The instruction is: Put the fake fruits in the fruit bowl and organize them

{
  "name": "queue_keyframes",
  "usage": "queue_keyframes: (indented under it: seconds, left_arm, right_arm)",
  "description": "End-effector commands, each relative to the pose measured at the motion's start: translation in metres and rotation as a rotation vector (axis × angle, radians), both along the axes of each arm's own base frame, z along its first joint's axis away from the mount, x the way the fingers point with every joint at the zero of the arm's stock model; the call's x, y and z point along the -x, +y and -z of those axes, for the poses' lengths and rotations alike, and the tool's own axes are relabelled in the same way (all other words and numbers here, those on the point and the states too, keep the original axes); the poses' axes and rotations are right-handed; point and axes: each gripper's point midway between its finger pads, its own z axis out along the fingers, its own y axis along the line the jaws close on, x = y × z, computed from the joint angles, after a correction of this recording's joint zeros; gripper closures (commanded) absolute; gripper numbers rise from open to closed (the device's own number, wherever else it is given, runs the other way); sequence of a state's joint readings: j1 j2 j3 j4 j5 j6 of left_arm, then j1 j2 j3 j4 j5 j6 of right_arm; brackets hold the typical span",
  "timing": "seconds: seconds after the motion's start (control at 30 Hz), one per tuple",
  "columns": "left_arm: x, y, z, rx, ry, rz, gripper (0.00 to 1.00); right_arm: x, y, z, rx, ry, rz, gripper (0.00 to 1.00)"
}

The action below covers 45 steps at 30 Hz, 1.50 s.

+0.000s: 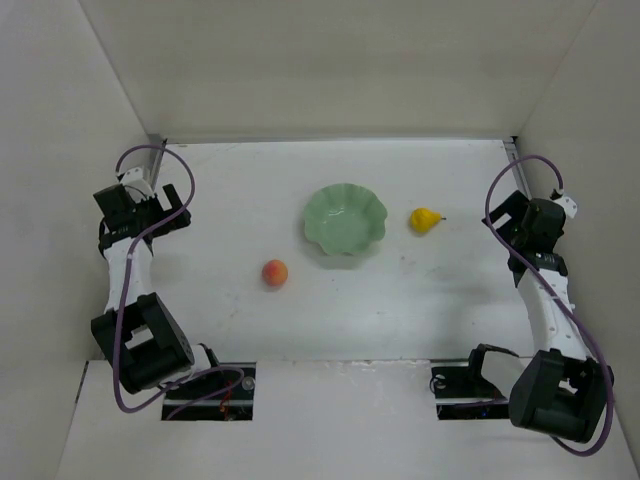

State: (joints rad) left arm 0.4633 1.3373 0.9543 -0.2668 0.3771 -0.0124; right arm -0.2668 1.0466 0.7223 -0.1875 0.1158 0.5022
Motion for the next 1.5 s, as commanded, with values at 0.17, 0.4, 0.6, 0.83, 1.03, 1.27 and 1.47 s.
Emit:
queue_keyframes:
  seconds: [0.17,0.4,0.6,0.83,1.03,1.27,1.47]
  left_arm:
    - [-0.004,0.008,-0.014,-0.019,-0.070,-0.002,0.00]
    - [-0.003,0.011,-0.007,-0.093,-0.084,0.047,0.00]
    - [0.002,0.005,-0.002,-0.136,-0.075,0.084,0.00]
    - [0.004,0.002,-0.001,-0.134,-0.078,0.090,0.00]
    - [0.006,0.004,-0.002,-0.137,-0.081,0.085,0.00]
    - [0.008,0.010,-0.003,-0.141,-0.082,0.073,0.00]
    - [0.004,0.009,-0.002,-0.140,-0.079,0.080,0.00]
  right_arm:
    - [-0.020,0.016,-0.014,0.023,-0.045,-0.073,0.00]
    - [-0.051,0.094,-0.001,-0.079,-0.026,-0.232,0.00]
    - [-0.082,0.153,0.043,-0.350,0.027,-0.171,0.00]
    - [-0.125,0.151,0.049,-0.466,0.001,-0.007,0.00]
    - [-0.139,0.150,0.081,-0.518,0.066,0.113,0.00]
    - [-0.134,0.165,0.103,-0.587,0.146,0.114,0.00]
    - [-0.153,0.171,0.102,-0.577,0.203,0.105,0.00]
